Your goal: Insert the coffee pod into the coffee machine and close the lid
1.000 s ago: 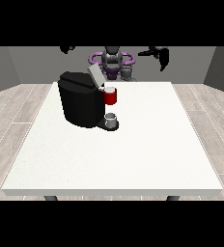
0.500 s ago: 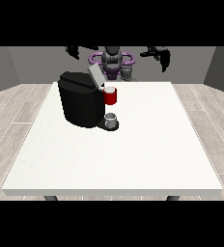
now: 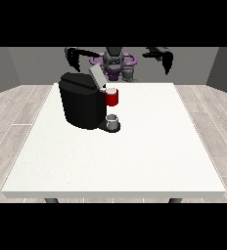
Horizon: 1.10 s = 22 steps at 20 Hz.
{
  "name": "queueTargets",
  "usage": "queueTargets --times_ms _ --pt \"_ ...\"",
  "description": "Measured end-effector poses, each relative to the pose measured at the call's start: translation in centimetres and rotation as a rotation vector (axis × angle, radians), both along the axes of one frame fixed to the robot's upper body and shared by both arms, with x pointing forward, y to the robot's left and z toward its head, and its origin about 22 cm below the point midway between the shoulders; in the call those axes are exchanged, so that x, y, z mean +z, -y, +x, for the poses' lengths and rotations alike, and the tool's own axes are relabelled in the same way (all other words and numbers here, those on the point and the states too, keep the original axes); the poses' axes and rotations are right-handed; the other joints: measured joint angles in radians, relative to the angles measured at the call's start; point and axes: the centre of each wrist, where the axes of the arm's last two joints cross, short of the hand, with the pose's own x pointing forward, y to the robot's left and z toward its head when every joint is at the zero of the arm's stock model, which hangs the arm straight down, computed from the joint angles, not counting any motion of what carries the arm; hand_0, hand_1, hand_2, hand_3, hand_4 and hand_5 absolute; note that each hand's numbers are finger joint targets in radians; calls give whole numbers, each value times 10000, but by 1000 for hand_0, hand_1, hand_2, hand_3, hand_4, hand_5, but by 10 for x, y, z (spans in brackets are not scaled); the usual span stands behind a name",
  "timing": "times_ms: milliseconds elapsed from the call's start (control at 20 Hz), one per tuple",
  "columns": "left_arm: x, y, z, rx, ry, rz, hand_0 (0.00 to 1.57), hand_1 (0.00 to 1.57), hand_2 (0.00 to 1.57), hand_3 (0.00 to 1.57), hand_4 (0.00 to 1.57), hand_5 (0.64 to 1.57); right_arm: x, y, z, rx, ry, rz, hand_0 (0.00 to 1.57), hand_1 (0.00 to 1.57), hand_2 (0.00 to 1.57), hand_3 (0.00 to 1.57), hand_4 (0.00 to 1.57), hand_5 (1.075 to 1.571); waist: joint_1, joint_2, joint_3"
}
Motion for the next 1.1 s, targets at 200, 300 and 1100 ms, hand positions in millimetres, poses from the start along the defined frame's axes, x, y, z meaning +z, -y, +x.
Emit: queueTargets --times_ms 200,300,1100 --pt "9 -2 -7 84 297 127 0 0 0 0 0 1571 -1 -8 10 166 177 -63 0 0 0 0 0 1571 -68 414 -3" --pt "9 -3 -11 56 339 156 0 0 0 0 0 1571 1 -11 16 94 206 -132 0 0 0 0 0 1571 -6 609 -3" --pt "22 -20 -24 579 941 340 0 0 0 0 0 1571 24 -37 47 820 836 -730 0 0 0 0 0 1571 -232 1213 -39"
